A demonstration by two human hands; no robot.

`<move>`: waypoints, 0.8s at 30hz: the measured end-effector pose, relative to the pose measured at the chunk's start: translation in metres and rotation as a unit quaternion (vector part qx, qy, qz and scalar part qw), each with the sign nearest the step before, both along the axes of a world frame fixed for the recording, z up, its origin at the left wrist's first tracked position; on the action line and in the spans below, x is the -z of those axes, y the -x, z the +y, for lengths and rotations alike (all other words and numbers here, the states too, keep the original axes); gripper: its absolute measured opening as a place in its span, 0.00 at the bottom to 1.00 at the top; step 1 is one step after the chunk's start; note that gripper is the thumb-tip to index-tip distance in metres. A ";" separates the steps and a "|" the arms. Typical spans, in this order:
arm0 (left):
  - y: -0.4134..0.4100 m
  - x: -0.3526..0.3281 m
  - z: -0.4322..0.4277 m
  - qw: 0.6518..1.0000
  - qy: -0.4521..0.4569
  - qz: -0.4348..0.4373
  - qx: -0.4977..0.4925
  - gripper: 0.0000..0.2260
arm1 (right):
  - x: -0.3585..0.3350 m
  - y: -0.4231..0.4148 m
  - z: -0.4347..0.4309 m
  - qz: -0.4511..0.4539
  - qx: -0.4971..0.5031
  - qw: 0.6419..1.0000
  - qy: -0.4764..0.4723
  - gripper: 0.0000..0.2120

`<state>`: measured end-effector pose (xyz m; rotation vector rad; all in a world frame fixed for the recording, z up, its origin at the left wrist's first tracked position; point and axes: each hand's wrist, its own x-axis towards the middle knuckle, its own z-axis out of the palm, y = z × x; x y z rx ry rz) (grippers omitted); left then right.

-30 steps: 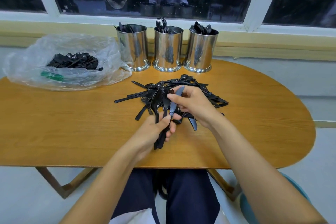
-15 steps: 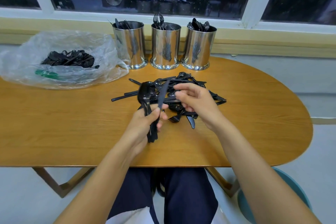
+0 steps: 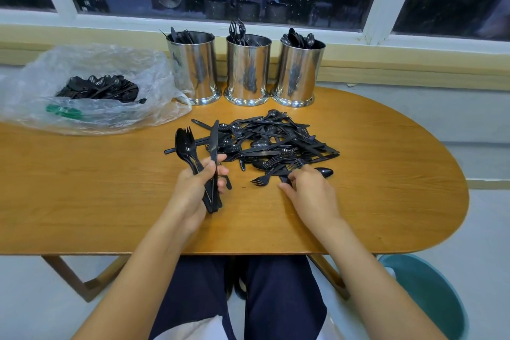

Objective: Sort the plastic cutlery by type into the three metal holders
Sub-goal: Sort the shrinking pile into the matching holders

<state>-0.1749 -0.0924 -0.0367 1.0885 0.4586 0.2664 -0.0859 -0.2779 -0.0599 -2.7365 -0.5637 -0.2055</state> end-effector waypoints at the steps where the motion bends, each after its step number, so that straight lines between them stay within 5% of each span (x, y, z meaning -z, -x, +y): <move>1: 0.001 0.000 0.001 1.000 0.001 0.000 -0.002 0.10 | -0.002 -0.001 0.001 -0.005 -0.003 1.000 0.009 0.14; 9: 0.004 0.001 0.001 1.000 0.007 0.007 0.000 0.11 | -0.003 -0.013 0.011 -0.063 -0.014 0.985 0.162 0.10; 13: 0.004 0.002 0.002 1.000 0.018 0.007 0.006 0.11 | -0.012 -0.030 0.006 -0.072 -0.010 0.986 0.153 0.08; 18: 0.002 0.001 0.004 1.000 0.027 0.012 0.010 0.11 | -0.045 -0.062 0.001 0.082 -0.008 0.992 -0.099 0.02; 24: -0.001 -0.002 0.006 1.000 0.022 0.008 0.000 0.10 | -0.094 -0.072 0.004 0.147 -0.036 0.905 -0.398 0.06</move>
